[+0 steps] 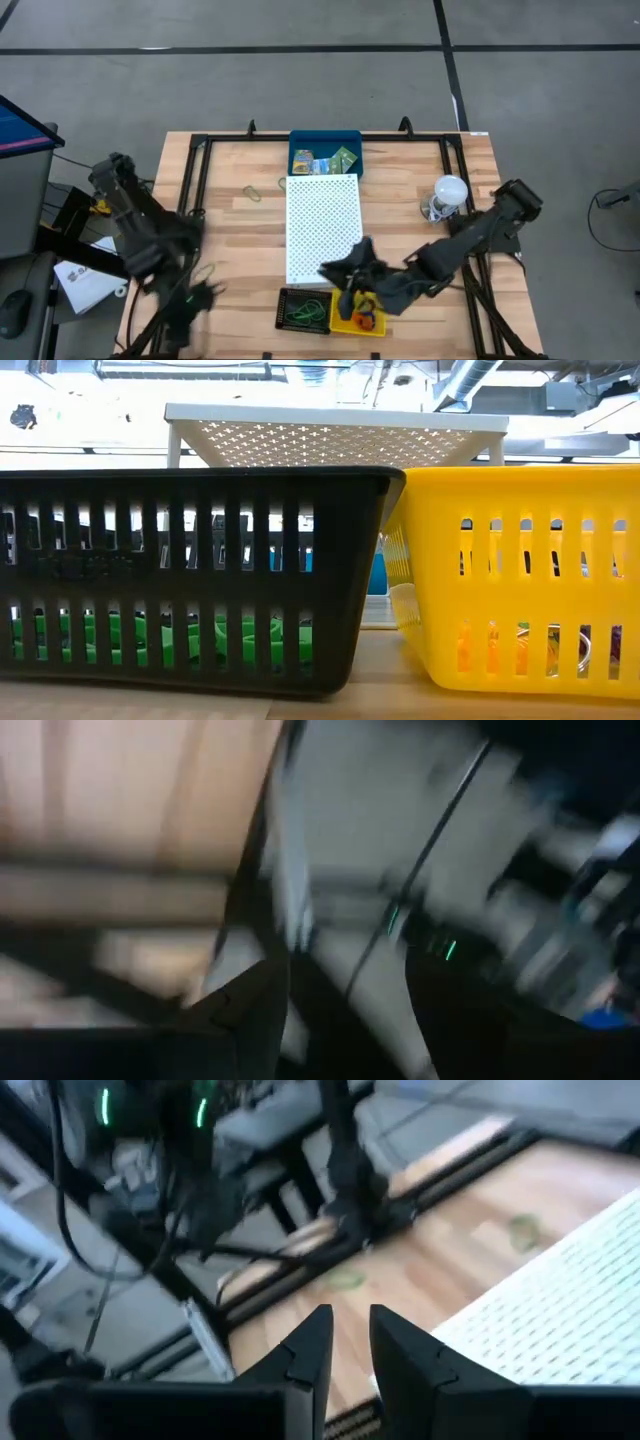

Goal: Pick & Place Office Desk Supplies
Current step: Put the green rubber band into the black bin

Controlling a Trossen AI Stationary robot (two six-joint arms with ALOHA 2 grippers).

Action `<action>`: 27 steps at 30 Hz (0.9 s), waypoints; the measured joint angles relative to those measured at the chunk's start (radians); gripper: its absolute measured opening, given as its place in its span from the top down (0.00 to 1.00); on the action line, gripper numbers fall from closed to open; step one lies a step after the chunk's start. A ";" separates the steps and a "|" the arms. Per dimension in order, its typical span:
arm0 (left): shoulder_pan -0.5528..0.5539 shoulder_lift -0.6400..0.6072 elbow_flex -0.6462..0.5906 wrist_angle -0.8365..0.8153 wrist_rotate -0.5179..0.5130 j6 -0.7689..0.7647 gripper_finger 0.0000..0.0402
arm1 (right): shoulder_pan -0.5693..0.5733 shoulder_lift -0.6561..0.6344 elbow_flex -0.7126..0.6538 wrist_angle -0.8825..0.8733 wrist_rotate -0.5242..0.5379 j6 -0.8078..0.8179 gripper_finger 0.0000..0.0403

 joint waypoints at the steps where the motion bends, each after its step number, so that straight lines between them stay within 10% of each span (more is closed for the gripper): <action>1: -0.037 0.004 0.000 -0.018 0.034 -0.040 0.51 | 0.007 -0.016 0.000 0.000 0.030 -0.012 0.83; 8: -0.086 0.013 -0.070 -0.186 0.000 -0.073 0.51 | 0.032 -0.063 0.000 0.001 0.141 -0.048 0.83; 27: 0.500 0.015 -0.568 -0.013 -0.086 0.296 0.56 | 0.045 -0.054 0.000 -0.063 0.138 0.064 0.83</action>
